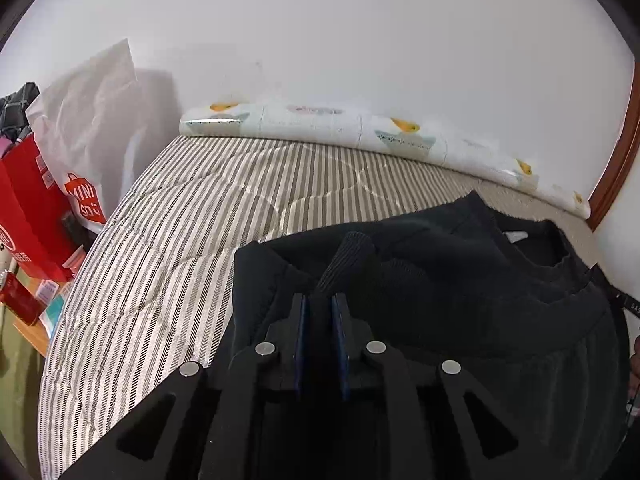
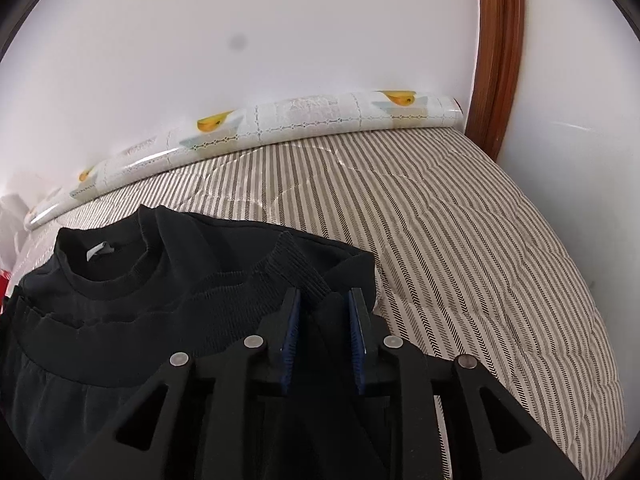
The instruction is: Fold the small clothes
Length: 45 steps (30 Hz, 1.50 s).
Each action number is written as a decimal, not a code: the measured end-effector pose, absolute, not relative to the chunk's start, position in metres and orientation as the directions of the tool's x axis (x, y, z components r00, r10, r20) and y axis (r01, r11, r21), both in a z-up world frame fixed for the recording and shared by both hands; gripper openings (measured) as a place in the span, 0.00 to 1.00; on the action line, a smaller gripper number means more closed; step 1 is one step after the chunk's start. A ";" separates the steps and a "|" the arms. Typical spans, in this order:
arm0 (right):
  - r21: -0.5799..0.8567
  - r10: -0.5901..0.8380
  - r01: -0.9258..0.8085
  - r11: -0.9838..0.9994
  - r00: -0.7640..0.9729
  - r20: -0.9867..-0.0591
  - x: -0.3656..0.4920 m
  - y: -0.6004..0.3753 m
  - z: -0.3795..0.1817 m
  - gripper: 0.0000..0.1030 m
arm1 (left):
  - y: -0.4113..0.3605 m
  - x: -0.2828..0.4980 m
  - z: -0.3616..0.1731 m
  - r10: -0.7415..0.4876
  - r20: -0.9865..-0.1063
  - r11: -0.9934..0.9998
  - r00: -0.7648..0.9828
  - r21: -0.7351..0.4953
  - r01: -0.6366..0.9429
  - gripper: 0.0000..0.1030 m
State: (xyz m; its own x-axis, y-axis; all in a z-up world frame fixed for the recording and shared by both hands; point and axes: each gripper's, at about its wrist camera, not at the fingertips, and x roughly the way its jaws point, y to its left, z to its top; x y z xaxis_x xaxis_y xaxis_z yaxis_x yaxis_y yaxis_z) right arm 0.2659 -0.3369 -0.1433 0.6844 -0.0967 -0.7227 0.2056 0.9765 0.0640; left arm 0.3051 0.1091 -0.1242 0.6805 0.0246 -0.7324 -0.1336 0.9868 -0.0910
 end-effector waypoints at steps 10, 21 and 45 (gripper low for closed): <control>0.026 -0.153 0.247 0.969 0.675 -0.722 0.235 -0.344 -0.129 0.43 | 0.104 0.271 -0.121 0.040 -0.761 0.993 0.648 -0.041 -0.110 0.15; -0.122 -0.232 0.218 0.968 0.605 -0.761 0.141 -0.343 -0.135 0.47 | 0.123 0.198 -0.115 -0.017 -0.759 0.989 0.651 -0.108 -0.100 0.30; -0.233 0.157 -0.439 0.868 0.687 -0.710 0.071 0.018 -0.120 0.61 | 0.211 0.037 -0.142 -0.112 -0.751 0.937 0.650 -0.297 -0.182 0.46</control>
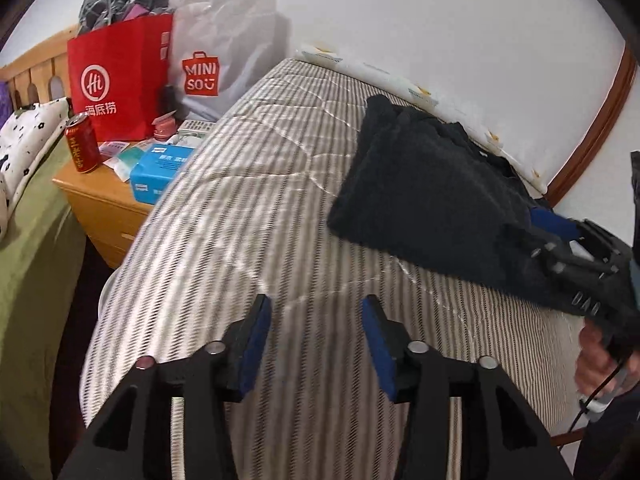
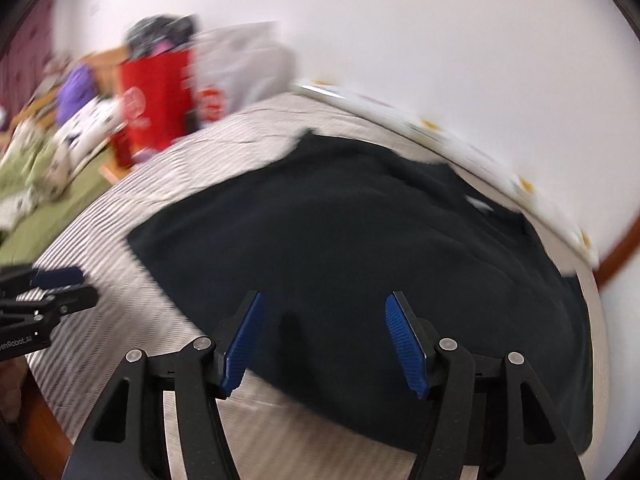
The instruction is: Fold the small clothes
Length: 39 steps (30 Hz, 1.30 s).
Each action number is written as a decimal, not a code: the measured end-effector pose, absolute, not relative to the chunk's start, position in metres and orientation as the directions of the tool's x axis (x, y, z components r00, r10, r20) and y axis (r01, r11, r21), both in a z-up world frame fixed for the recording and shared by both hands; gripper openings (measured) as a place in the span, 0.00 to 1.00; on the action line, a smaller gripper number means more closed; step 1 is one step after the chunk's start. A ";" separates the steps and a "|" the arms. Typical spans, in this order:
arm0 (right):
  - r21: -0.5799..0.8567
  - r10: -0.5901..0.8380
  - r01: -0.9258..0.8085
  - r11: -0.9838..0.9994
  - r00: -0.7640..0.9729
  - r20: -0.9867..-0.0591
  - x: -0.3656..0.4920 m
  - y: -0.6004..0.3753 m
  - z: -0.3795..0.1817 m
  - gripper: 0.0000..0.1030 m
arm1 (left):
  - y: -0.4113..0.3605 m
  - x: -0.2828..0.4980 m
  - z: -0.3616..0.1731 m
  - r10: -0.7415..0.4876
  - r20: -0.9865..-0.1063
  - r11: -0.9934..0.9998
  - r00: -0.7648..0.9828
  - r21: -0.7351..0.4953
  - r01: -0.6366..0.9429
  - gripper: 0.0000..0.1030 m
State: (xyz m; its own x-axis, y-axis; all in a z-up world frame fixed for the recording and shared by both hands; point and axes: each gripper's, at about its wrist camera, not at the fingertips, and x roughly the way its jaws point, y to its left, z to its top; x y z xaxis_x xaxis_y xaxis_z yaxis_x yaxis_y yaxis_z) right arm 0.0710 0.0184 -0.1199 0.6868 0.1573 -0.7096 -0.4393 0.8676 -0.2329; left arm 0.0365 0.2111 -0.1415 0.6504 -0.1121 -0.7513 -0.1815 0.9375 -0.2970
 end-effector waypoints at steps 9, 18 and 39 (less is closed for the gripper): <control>-0.290 0.170 -0.563 0.774 0.625 -0.761 0.057 0.092 -0.153 0.62 | 0.231 0.037 -0.142 -0.159 -0.736 0.936 0.657 -0.325 -0.137 0.50; -0.297 0.191 -0.572 0.765 0.641 -0.744 0.069 0.122 -0.168 0.59 | 0.235 0.045 -0.143 -0.192 -0.721 0.930 0.666 -0.350 -0.110 0.53; 0.011 0.298 -0.348 0.938 0.786 -0.542 0.076 -0.032 -0.064 0.05 | 0.203 0.059 -0.132 -0.089 -0.756 0.957 0.648 -0.244 -0.153 0.57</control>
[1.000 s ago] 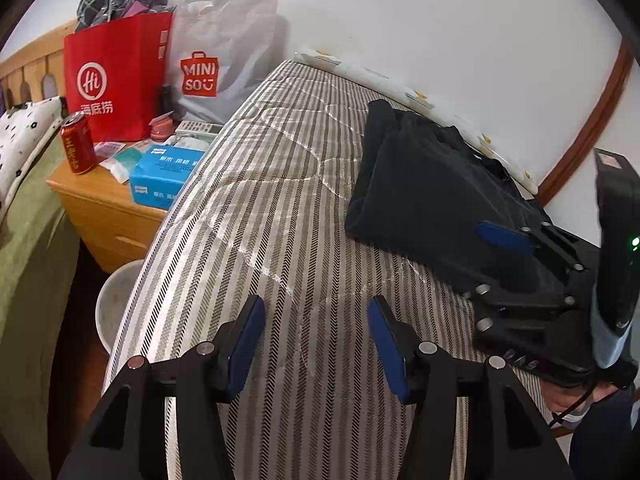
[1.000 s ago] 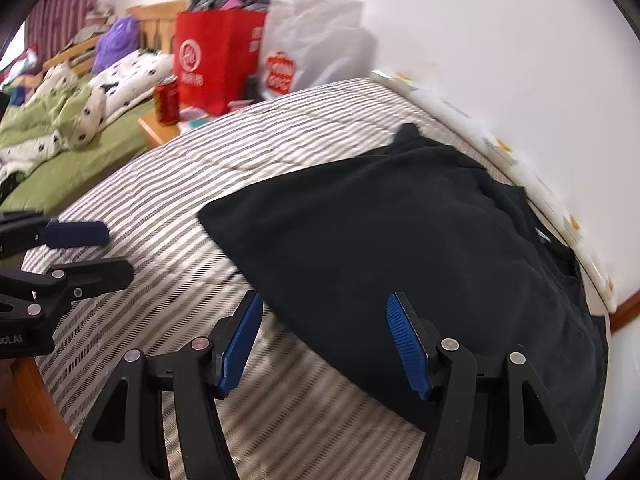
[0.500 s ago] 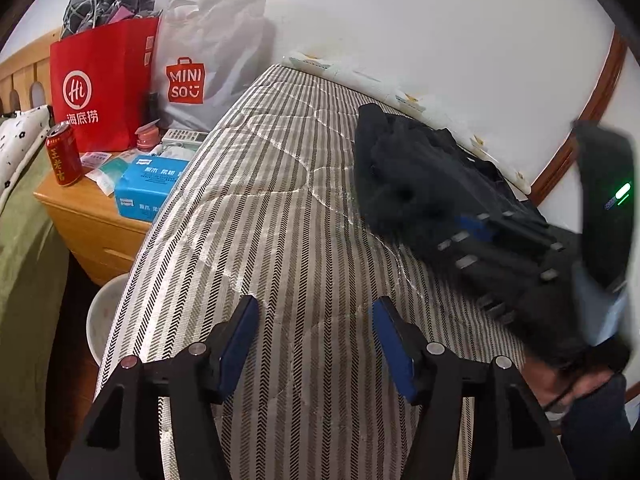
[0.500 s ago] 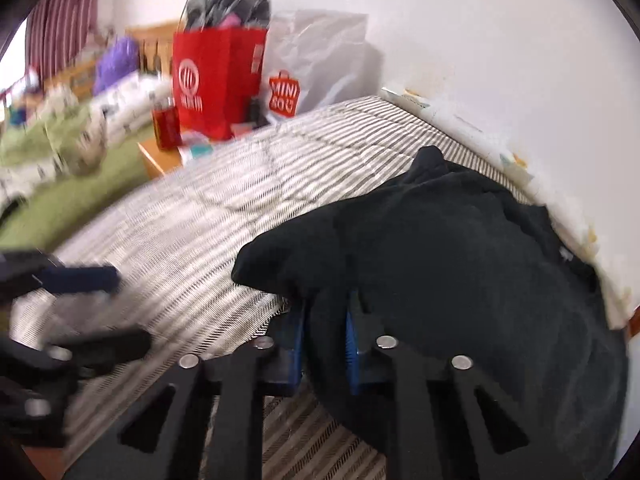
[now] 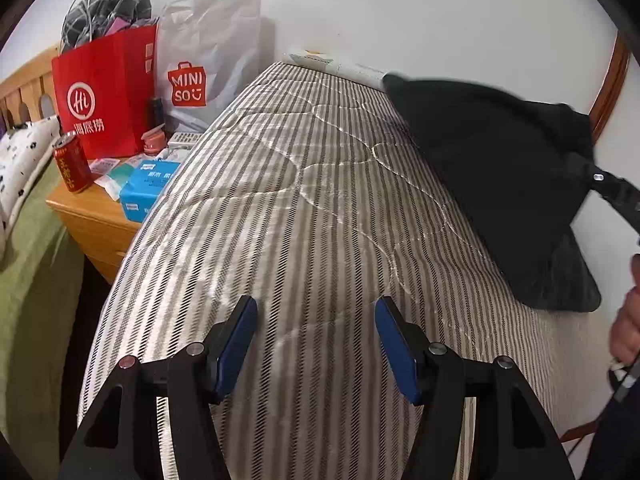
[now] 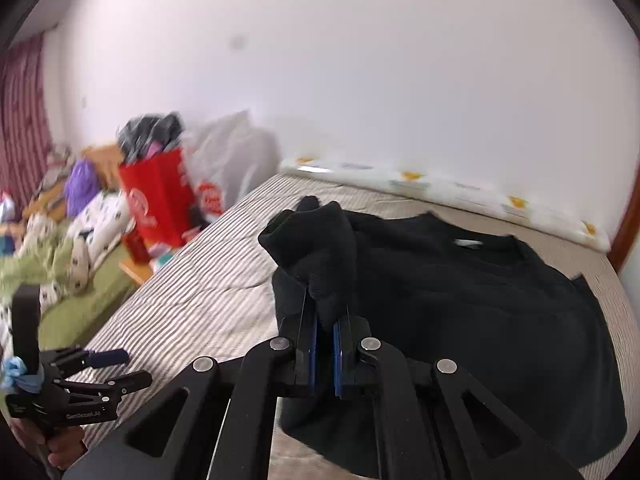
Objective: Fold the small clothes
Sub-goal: 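Fold the sweatshirt over with the right gripper while the left gripper grasps its edge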
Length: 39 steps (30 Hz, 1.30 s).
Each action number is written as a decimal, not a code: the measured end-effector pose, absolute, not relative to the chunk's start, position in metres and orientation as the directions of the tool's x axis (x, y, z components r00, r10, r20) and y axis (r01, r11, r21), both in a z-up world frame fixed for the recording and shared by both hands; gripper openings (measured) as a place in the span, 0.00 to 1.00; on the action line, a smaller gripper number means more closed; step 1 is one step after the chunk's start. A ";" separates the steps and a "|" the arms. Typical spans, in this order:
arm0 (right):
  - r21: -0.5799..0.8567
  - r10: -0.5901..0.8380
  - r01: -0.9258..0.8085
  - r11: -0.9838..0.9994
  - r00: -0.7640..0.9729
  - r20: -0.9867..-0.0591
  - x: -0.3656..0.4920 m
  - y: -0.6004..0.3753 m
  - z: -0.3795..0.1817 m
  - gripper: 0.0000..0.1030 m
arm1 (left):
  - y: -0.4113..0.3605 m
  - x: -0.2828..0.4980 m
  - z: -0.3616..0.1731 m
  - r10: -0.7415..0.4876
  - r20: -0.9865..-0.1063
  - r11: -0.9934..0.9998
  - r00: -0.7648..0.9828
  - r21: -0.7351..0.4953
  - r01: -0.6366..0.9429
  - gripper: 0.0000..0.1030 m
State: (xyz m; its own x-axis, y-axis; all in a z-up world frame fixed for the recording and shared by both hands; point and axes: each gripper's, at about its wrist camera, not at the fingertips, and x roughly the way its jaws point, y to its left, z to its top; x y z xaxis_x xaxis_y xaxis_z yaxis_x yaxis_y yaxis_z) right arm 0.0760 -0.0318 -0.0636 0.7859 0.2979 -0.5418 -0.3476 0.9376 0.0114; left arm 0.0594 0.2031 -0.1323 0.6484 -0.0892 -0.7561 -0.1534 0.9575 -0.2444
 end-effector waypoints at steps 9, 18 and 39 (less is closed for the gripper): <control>0.082 0.227 -0.215 0.973 0.828 -0.513 0.069 -0.134 -0.059 0.05 | 0.167 0.080 -0.124 -0.088 -0.767 0.966 0.636 -0.222 -0.134 0.57; 0.163 0.148 -0.062 0.985 0.788 -0.597 0.066 -0.219 -0.108 0.05 | 0.122 0.102 -0.118 -0.139 -0.765 0.975 0.629 -0.218 -0.050 0.57; 0.331 0.261 -0.055 0.942 0.739 -0.621 0.098 -0.251 -0.132 0.53 | 0.021 0.113 -0.111 -0.446 -0.696 0.895 0.563 -0.354 0.272 0.58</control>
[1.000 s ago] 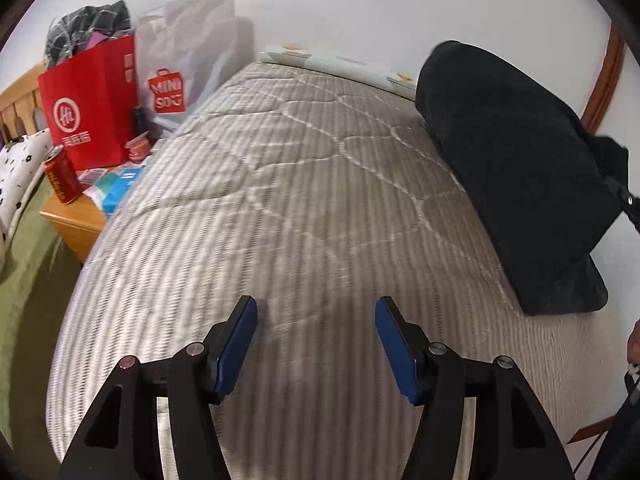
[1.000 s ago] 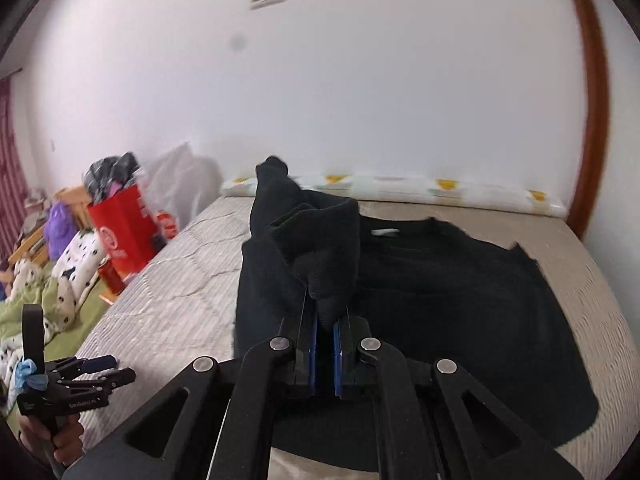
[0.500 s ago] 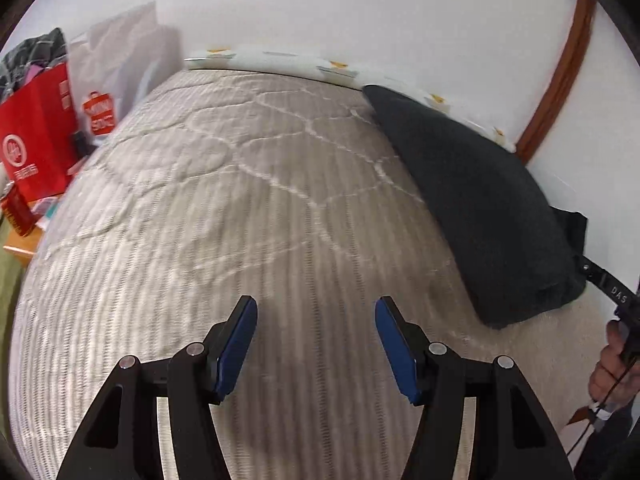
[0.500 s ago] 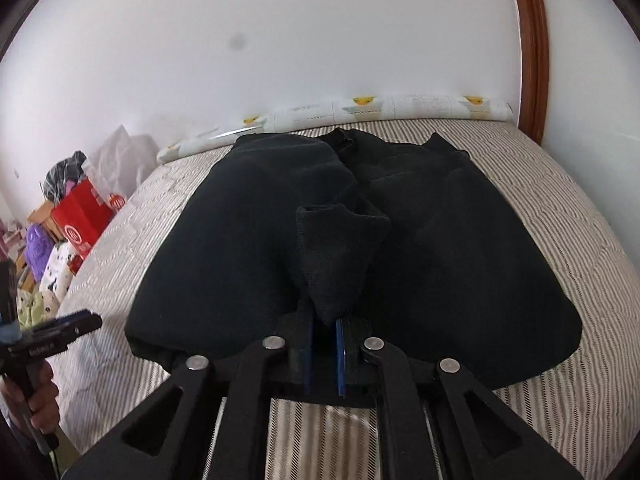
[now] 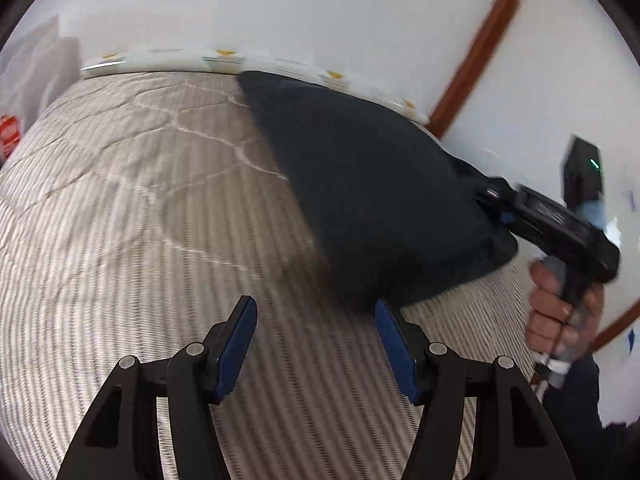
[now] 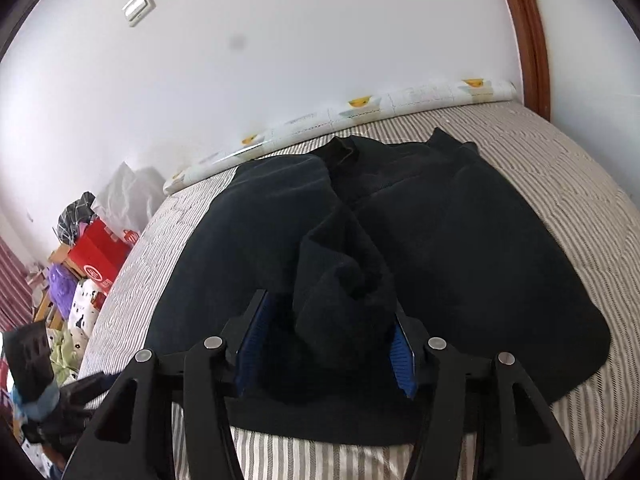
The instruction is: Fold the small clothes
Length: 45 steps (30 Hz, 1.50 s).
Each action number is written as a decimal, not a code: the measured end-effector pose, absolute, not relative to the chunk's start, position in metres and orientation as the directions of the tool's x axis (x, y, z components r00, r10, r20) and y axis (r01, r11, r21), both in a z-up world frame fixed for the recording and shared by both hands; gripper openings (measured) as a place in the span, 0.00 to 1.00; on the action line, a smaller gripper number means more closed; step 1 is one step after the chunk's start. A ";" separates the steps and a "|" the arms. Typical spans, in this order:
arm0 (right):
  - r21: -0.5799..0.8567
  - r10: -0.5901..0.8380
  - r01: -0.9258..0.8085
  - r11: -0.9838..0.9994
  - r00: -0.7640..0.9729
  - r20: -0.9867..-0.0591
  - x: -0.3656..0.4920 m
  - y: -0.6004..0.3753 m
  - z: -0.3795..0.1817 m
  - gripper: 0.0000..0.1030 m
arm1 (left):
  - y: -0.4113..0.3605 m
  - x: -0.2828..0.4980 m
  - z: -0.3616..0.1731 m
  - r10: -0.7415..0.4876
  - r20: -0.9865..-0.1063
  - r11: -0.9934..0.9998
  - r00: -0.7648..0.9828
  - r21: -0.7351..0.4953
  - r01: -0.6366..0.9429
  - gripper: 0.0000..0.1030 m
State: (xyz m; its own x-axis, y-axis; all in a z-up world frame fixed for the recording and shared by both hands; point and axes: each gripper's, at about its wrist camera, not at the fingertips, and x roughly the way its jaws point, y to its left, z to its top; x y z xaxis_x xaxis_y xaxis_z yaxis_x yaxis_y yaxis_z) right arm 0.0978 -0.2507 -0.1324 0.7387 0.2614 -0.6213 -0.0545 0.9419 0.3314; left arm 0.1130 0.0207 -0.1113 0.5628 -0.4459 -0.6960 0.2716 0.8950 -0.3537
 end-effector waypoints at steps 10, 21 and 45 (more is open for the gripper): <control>0.286 0.225 -0.042 0.957 0.730 -0.646 0.128 -0.240 -0.140 0.28 | -0.029 0.142 -0.118 -0.432 -0.713 0.901 0.552 -0.315 0.298 0.57; 0.182 0.169 -0.064 0.981 0.738 -0.653 0.122 -0.237 -0.155 0.16 | -0.025 0.153 -0.116 -0.368 -0.695 0.929 0.618 -0.308 0.206 0.23; 0.170 0.279 -0.224 0.960 0.688 -0.670 0.126 -0.116 -0.160 0.14 | 0.095 0.125 -0.115 -0.288 -0.678 0.932 0.676 -0.361 0.035 0.21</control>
